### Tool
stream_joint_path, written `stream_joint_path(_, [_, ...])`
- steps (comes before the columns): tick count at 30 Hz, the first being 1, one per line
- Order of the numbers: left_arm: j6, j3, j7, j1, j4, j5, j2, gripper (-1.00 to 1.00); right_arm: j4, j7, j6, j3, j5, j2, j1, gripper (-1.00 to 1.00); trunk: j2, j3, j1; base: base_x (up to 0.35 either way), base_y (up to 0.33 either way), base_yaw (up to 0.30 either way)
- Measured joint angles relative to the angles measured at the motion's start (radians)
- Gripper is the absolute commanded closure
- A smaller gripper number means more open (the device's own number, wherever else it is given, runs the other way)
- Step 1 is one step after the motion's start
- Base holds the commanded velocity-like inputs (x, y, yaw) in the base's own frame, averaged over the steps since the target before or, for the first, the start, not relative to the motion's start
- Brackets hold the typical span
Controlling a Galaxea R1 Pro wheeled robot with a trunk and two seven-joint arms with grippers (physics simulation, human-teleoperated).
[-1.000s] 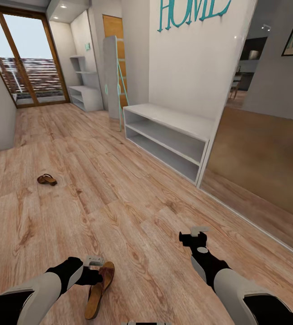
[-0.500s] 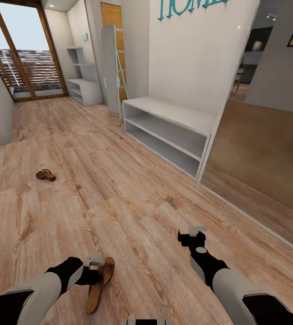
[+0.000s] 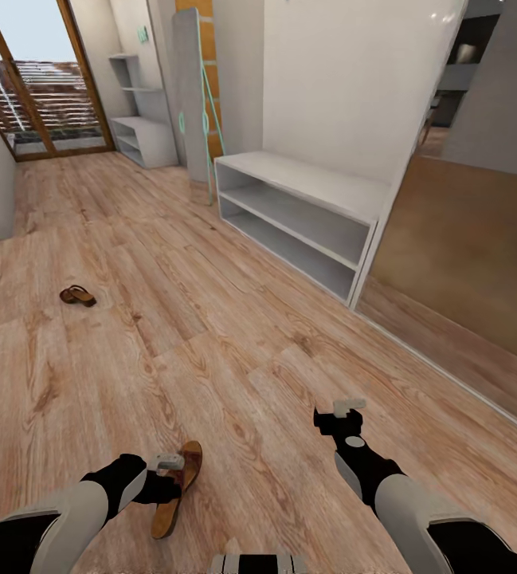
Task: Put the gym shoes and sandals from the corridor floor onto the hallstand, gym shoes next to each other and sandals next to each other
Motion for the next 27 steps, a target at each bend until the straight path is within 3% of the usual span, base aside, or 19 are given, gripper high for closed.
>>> stream_joint_path(11, [0.000,0.000,0.000,0.000,0.000,0.000,0.000,-1.00,0.000,0.000,0.000,0.000,0.000,0.000,0.000,-1.00,-0.003,-0.043,0.005,0.000,0.000,0.000])
stream_joint_path(27, [0.000,-0.001,0.000,0.000,-0.001,0.000,0.000,-1.00,0.000,0.000,0.000,0.000,0.000,0.000,0.000,-1.00,-0.003,-0.046,0.005,0.000,0.000,0.000])
